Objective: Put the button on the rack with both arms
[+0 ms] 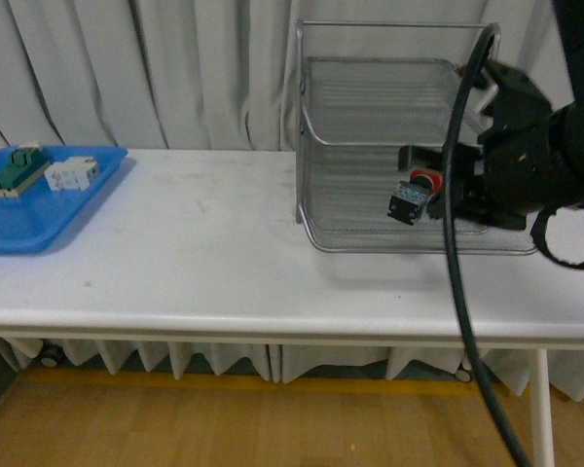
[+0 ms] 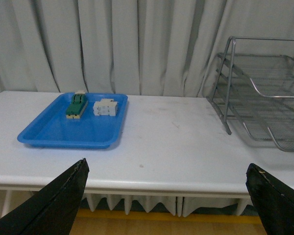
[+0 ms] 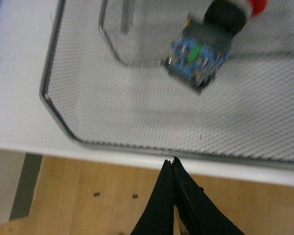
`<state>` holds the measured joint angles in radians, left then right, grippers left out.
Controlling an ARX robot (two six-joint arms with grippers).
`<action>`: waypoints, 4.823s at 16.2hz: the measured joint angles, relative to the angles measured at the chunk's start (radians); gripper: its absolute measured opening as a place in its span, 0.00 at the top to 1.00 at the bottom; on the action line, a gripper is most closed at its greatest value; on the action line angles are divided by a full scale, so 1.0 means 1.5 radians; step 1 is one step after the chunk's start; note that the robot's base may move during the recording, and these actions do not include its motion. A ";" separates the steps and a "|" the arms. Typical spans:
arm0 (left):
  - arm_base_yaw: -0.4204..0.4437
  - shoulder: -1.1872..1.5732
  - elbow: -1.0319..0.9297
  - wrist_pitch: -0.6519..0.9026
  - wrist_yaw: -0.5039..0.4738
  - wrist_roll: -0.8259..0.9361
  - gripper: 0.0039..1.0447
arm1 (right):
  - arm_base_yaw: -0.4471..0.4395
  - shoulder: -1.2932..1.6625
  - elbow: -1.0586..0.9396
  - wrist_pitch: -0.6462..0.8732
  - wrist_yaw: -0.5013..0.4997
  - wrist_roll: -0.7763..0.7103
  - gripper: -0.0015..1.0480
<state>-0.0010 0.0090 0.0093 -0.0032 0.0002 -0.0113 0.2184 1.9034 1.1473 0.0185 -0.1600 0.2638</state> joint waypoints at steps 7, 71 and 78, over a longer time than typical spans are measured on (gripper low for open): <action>0.000 0.000 0.000 0.000 0.000 0.000 0.06 | 0.024 0.036 -0.019 -0.030 0.009 -0.063 0.98; 0.000 0.000 0.000 0.000 0.000 0.000 0.06 | -0.146 -1.014 -0.758 0.243 0.107 -0.172 0.98; 0.000 0.000 0.000 0.000 0.000 0.000 0.06 | -0.146 -1.116 -0.758 0.141 0.107 -0.172 0.98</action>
<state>-0.0010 0.0090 0.0093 -0.0032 -0.0002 -0.0109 -0.0002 0.2298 0.0105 0.2306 0.0006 0.0063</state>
